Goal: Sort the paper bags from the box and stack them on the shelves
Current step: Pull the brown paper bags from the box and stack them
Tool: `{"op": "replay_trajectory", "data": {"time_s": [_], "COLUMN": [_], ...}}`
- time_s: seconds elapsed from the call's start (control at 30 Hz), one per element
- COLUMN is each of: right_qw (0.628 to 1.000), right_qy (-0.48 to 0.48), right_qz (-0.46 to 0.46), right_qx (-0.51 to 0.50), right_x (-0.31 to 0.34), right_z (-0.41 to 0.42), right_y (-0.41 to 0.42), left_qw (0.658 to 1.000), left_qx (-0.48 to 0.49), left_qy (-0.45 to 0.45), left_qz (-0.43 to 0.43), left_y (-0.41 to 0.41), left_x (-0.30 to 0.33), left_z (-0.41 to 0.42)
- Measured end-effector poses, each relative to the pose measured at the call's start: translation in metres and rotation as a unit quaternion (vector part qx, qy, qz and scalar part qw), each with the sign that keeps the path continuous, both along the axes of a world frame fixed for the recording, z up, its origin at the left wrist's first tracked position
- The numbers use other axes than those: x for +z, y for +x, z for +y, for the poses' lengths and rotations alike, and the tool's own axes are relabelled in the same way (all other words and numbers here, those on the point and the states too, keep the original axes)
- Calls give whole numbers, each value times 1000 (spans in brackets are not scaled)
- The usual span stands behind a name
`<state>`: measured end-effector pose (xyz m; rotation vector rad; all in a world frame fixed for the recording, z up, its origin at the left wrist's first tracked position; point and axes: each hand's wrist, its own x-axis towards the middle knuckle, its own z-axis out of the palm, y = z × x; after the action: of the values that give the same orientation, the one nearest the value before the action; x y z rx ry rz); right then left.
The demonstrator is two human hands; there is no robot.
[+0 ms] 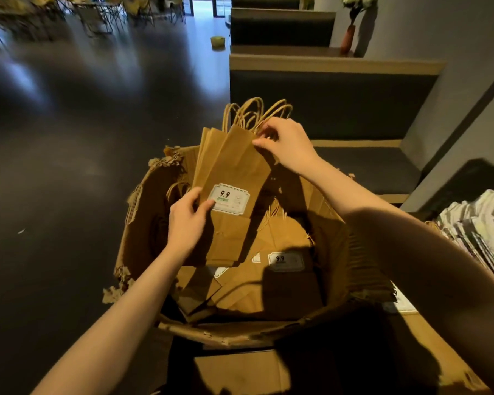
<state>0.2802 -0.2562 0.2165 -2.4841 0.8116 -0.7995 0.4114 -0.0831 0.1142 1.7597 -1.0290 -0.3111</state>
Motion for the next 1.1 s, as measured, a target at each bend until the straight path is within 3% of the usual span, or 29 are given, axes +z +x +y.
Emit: {"op": "replay_trajectory", "data": {"time_s": [0.17,0.33,0.53,0.73,0.93,1.1], "right_qw": [997,990,921,873,875,843], "right_qy": [49,117,230,350,328,342], "right_qz": [-62,72,313,340,356,414], "right_qx": [20,5,34,-4,-24,-9], "right_x": [-18,-70,-144,-189,-200,-198], "right_z": [0,-9,-16,-10,-9,-2], "right_y": [-18,-29,-13,7,20,26], "left_qw": [998,997,997,991,989,989], "left_qx": [65,67,72,121,140,140], "left_qy": [-1,-14,-19,48,49,51], "left_qz": [16,22,26,16,21,19], "left_y": [10,7,8,16,21,22], "left_x": [-2,4,5,-5,-8,-10], "left_z": [-1,-1,2,0,-1,-1]}}
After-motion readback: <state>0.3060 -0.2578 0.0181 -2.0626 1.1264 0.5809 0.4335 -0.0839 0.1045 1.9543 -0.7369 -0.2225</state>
